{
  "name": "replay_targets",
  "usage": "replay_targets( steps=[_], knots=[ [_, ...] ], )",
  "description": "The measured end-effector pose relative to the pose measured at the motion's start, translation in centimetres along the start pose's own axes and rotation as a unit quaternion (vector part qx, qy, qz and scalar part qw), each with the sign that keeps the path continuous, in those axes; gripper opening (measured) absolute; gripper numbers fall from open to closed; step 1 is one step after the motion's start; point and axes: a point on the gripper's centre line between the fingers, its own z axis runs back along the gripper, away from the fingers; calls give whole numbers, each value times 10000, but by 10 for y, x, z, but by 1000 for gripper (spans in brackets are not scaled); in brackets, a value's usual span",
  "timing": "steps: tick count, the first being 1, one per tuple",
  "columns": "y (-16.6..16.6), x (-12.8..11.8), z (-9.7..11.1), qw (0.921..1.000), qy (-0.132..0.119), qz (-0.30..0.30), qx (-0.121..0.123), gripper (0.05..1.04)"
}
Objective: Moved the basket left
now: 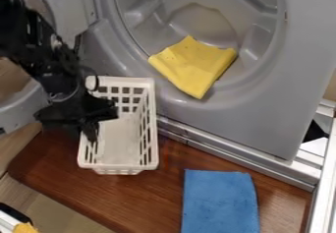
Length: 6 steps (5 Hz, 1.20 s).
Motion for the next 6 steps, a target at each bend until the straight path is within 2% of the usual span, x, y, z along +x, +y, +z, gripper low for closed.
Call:
replay_targets(
  steps=[1, 2, 3, 4, 5, 6],
  knots=[
    [6, -1, -18, 9998, 151, 18, 108, 97],
    [11, -4, -28, 9993, 286, -29, 217, 97],
    [16, -8, -31, 9989, 378, 104, 267, 97],
    [15, -10, -31, 9986, 441, 185, 244, 137],
    [15, -12, -30, 9981, 519, 230, 231, 338],
    [16, -11, -27, 9978, 544, 244, 280, 644]
  ],
)
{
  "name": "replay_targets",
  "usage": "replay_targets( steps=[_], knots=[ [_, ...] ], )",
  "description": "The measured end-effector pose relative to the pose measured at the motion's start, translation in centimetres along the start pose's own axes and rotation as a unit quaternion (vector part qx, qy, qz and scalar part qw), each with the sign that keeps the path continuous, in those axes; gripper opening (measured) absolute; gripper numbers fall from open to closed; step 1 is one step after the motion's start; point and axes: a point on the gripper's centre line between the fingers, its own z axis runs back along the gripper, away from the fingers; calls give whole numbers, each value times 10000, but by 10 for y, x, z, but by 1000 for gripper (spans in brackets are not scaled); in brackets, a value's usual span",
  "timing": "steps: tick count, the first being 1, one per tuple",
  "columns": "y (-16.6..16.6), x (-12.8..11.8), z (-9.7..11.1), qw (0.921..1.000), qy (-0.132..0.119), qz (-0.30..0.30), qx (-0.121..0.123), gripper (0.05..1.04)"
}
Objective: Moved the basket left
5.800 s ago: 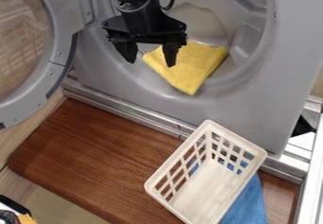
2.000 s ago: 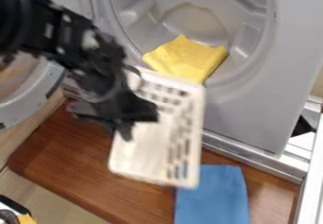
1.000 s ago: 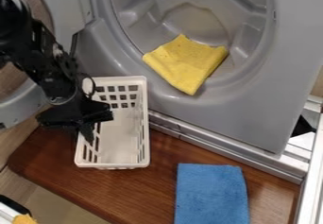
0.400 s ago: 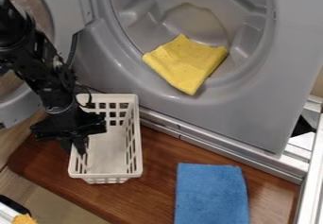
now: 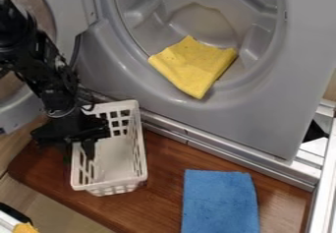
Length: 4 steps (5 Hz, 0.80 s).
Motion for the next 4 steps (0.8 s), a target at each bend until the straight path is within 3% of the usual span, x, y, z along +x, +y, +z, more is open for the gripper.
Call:
replay_targets(
  steps=[1, 2, 4],
  knots=[
    [-2, 3, 1, 10000, -10, -41, 14, 941],
    [-7, 11, 17, 9995, -182, -264, 80, 1009],
    [-17, 17, 64, 9965, -592, -579, 65, 999]
  ],
)
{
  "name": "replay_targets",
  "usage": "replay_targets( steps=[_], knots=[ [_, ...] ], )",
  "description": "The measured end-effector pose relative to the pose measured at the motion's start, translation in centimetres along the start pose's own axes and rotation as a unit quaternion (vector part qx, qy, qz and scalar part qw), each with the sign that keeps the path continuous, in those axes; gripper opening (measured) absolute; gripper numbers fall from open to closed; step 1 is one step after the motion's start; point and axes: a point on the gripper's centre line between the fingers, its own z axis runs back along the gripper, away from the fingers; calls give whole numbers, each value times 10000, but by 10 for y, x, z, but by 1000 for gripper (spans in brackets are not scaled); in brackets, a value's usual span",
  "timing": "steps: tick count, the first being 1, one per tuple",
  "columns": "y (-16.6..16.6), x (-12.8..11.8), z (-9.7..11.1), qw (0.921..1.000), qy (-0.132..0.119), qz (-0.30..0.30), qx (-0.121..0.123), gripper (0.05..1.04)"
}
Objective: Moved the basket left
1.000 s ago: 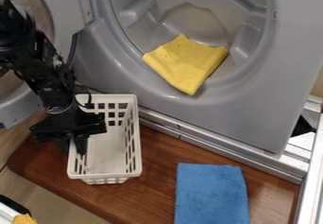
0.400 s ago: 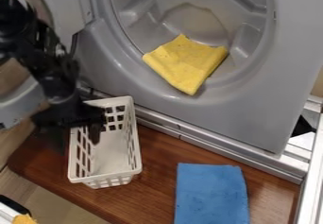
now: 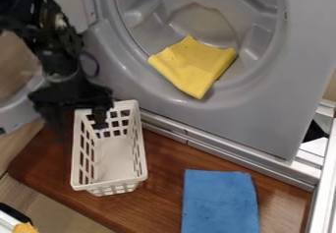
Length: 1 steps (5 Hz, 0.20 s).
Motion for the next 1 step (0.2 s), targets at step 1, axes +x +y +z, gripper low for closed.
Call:
replay_targets(
  steps=[1],
  knots=[
    [-6, 6, 22, 9992, -384, -89, -42, 999]
  ],
)
